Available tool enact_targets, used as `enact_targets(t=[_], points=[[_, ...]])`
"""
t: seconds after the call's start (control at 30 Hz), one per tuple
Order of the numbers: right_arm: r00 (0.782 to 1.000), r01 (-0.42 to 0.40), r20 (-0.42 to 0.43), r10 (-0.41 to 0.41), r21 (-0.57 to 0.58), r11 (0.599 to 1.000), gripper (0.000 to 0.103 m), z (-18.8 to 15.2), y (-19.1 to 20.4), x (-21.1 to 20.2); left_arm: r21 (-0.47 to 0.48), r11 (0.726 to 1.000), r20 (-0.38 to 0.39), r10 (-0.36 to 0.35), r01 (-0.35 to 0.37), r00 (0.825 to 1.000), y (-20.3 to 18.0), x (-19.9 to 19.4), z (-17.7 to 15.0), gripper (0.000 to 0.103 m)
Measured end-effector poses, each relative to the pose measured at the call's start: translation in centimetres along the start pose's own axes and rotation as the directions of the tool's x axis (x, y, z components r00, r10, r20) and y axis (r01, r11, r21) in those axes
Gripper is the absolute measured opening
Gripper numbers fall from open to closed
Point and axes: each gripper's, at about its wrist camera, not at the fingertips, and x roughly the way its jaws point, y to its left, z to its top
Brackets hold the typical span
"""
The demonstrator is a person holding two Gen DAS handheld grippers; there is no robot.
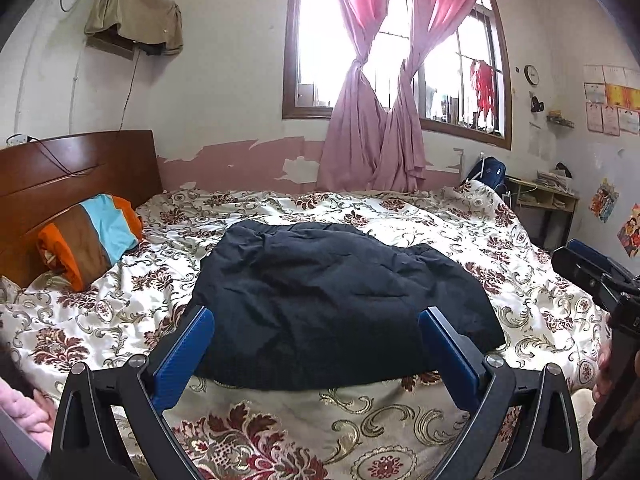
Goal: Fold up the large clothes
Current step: 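Pull both tools back from the folded jacket bundle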
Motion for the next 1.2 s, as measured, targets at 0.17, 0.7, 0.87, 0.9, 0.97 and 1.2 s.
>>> enact_targets(t=[0.17,0.7,0.87,0.9,0.97,1.2], points=[[1.0,0.002,-0.003,-0.002,-0.012,1.0,0.1,-0.8,1.2,-1.0,-0.024,1.0,0.011,0.003,-0.002,1.0,0.1,-1.1,-0.7,0.103],[0.999,0.021,-0.037,-0.022,-0.027,0.999,0.1,-3.5,3.4,-3.4,-0.05,0.997,0.008,0.051,-0.05,0.999,0.9,-3.9,-3.8,0.103],[0.997,0.029,-0.074,-0.029,-0.007,1.0,0.1,-4.6,3.2,-3.3,-0.058,0.996,-0.004,0.061,-0.061,0.998,1.1,-4.5,-4.8,0.103],[0.997,0.028,-0.078,-0.028,-0.004,1.0,0.1,-4.8,3.2,-3.3,-0.059,0.996,-0.007,0.063,-0.063,0.998,1.0,-4.6,-5.0,0.103],[0.996,0.027,-0.082,-0.027,-0.002,1.0,0.1,-4.9,3.3,-3.3,-0.056,0.996,-0.019,0.069,-0.07,0.997,1.0,-4.7,-5.3,0.103],[0.994,0.022,-0.103,-0.023,-0.003,1.0,0.1,-6.2,3.8,-3.4,-0.056,0.996,-0.038,0.074,-0.076,0.997,1.2,-5.0,-6.3,0.103]])
